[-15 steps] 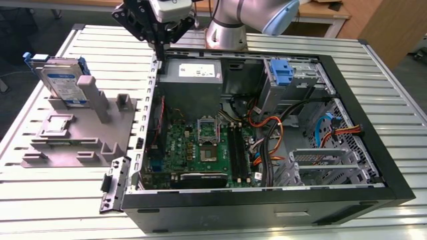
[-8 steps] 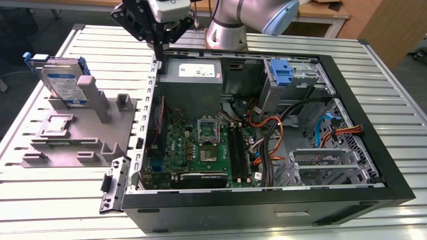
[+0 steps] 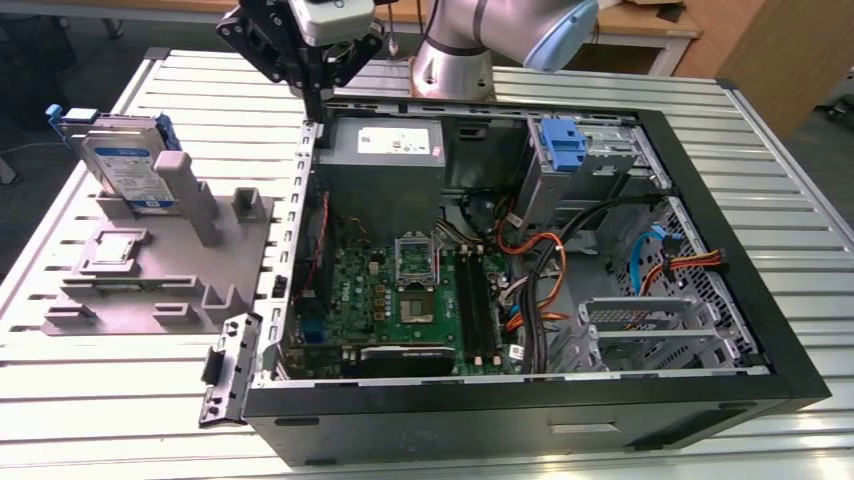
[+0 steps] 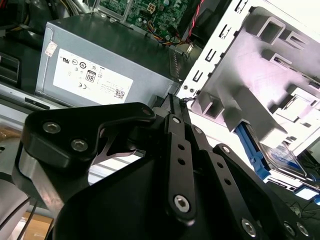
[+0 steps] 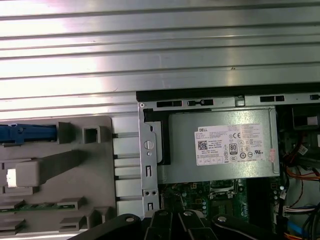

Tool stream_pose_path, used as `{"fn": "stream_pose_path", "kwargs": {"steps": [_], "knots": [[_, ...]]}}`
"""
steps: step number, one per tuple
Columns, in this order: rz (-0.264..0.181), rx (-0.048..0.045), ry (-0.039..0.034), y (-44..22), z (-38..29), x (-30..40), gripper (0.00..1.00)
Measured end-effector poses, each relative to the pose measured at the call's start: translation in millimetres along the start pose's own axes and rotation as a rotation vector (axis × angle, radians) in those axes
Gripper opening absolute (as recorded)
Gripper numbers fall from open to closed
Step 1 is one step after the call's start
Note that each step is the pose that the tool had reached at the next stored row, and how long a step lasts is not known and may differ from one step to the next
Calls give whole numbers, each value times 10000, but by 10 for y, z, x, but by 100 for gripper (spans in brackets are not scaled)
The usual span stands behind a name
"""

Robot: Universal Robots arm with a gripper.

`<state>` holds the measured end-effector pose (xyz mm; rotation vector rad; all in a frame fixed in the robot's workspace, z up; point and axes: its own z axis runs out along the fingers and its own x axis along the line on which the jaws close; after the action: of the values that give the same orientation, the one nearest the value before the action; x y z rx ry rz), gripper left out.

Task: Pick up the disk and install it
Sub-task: 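Reach for the disk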

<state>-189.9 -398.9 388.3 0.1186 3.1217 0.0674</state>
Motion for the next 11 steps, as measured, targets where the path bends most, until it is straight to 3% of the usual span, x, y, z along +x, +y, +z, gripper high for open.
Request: {"fn": "stream_pose_path", "kwargs": {"steps": [10, 11], "knots": [[0, 1, 7, -2, 2, 19, 10], [1, 1, 20, -4, 7, 46, 10]]}}
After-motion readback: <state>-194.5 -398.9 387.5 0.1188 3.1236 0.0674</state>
